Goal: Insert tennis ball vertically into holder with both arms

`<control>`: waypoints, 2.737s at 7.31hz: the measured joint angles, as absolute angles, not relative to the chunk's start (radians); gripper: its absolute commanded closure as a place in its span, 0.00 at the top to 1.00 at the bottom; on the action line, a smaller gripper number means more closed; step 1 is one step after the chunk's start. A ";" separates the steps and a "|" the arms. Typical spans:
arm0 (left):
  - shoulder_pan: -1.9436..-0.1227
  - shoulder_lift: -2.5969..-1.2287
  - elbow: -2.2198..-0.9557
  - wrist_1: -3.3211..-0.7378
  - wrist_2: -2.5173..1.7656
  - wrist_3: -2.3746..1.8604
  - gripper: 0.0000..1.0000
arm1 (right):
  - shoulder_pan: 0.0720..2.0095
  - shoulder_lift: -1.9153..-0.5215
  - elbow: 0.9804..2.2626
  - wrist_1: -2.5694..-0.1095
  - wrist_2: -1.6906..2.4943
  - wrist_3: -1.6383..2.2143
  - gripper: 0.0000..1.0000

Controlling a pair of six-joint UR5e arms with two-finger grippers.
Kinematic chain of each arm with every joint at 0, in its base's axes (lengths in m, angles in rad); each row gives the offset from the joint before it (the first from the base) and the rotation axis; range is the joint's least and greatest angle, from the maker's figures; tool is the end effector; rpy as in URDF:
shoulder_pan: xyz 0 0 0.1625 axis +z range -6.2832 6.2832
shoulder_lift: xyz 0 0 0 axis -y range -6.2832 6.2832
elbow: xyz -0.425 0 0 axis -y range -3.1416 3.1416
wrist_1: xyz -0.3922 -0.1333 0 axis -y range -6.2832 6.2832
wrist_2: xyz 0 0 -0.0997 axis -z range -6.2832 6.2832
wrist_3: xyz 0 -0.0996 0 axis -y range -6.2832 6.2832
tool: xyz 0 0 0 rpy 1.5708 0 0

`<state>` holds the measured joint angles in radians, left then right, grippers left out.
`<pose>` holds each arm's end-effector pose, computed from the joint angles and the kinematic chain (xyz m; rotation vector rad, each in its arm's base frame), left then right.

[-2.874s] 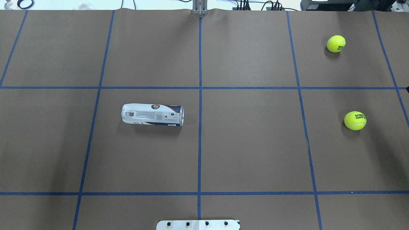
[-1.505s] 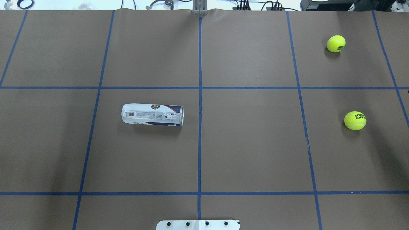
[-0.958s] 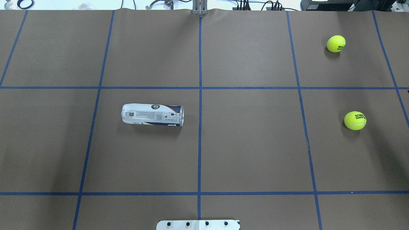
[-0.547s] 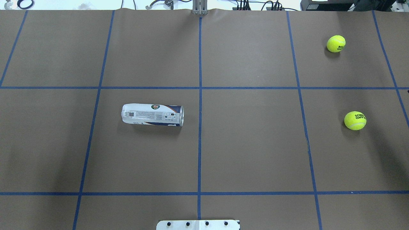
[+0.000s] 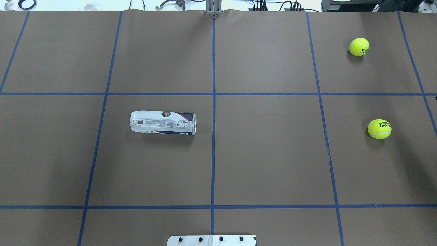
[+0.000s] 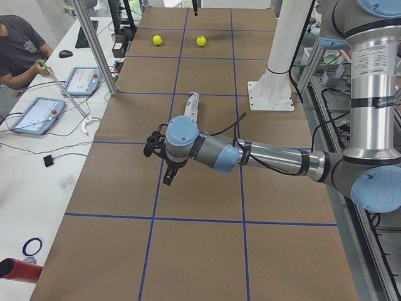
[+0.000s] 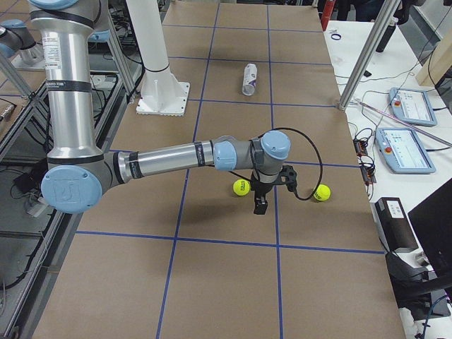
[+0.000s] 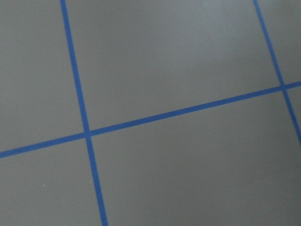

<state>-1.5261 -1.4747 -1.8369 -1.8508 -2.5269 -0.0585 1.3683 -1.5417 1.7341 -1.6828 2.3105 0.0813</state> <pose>-0.0313 -0.4624 0.5275 0.3659 0.9593 0.2024 -0.0363 -0.5057 0.5777 -0.0287 -0.7434 -0.1453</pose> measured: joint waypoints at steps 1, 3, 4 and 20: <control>-1.526 -1.473 -1.847 -1.857 -2.555 -0.059 0.85 | 1.368 -1.542 1.734 -1.683 2.311 0.081 1.00; -1.525 -1.477 -1.851 -1.862 -2.596 -0.059 0.77 | 1.368 -1.542 1.734 -1.683 2.312 0.081 1.00; -1.524 -1.479 -1.850 -1.865 -2.602 -0.059 0.76 | 1.368 -1.542 1.735 -1.683 2.312 0.081 1.00; -1.048 -1.866 -1.847 -2.032 -2.545 -0.220 0.99 | 1.367 -1.535 1.764 -1.681 2.372 0.113 1.00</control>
